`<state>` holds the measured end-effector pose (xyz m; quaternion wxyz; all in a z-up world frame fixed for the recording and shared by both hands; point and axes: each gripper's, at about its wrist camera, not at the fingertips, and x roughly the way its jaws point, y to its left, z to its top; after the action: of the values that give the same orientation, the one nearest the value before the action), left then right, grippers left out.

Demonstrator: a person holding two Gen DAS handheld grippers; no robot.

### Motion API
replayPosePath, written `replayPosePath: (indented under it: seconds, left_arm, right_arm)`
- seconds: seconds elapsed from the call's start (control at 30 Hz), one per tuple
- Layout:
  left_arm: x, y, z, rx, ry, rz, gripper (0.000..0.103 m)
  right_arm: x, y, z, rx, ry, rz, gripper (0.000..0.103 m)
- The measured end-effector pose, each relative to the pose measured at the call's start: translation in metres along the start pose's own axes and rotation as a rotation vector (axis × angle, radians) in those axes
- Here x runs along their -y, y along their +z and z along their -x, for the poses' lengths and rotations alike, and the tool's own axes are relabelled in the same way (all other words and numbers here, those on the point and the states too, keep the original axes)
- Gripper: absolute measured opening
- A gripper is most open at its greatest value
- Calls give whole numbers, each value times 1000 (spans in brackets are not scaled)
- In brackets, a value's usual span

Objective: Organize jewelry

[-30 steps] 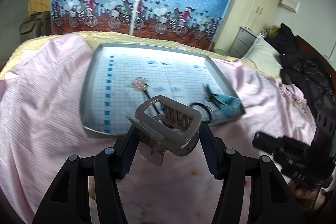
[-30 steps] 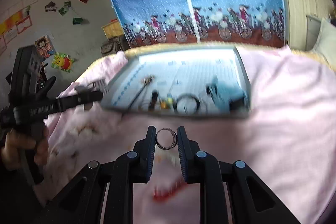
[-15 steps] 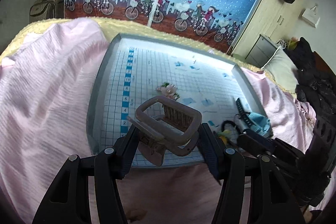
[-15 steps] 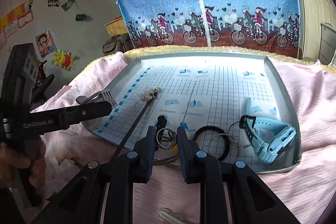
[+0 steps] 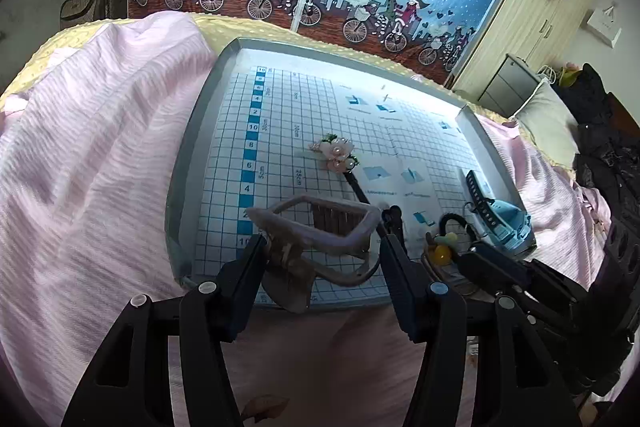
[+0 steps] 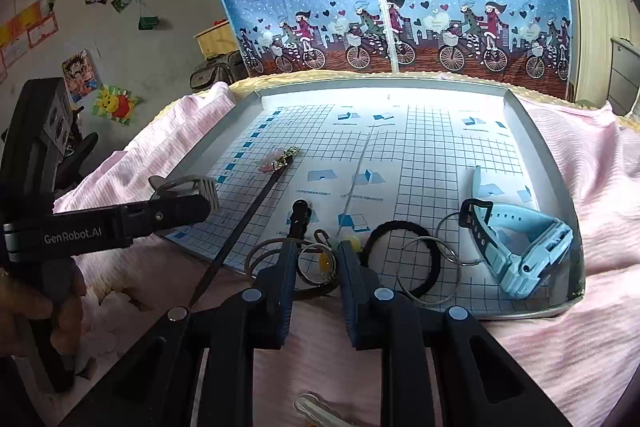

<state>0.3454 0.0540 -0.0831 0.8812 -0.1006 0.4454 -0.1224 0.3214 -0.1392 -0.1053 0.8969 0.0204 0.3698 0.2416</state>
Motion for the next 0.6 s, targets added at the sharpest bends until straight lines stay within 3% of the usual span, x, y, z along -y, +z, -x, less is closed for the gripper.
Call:
replayPosePath:
  seconds: [0.13, 0.2, 0.27, 0.37, 0.43, 0.47, 0.5, 0.6]
  left_arm:
    - [-2, 1, -3, -22, 17, 17, 55]
    - [-3, 1, -1, -21, 33, 25, 60]
    - [-3, 2, 3, -6, 38, 31, 72]
    - [-3, 3, 14, 31, 19, 46, 79]
    - [-1, 3, 26, 68, 5, 45, 83]
    - [2, 3, 33, 91, 1, 36, 97]
    - [6, 2, 42, 125, 2, 23, 102]
    - [17, -2, 70, 235, 3, -23, 102]
  right_arm:
    - [3, 1, 3, 8, 3, -15, 27]
    - [5, 2, 7, 23, -2, -21, 41]
    - [6, 4, 13, 44, -11, -22, 46]
    - [5, 9, 27, 85, -41, -12, 56]
    - [3, 11, 38, 115, -55, -11, 67]
    - [2, 13, 46, 137, -61, -11, 73]
    - [1, 13, 53, 156, -67, -9, 79]
    - [-2, 15, 75, 211, -79, -4, 93]
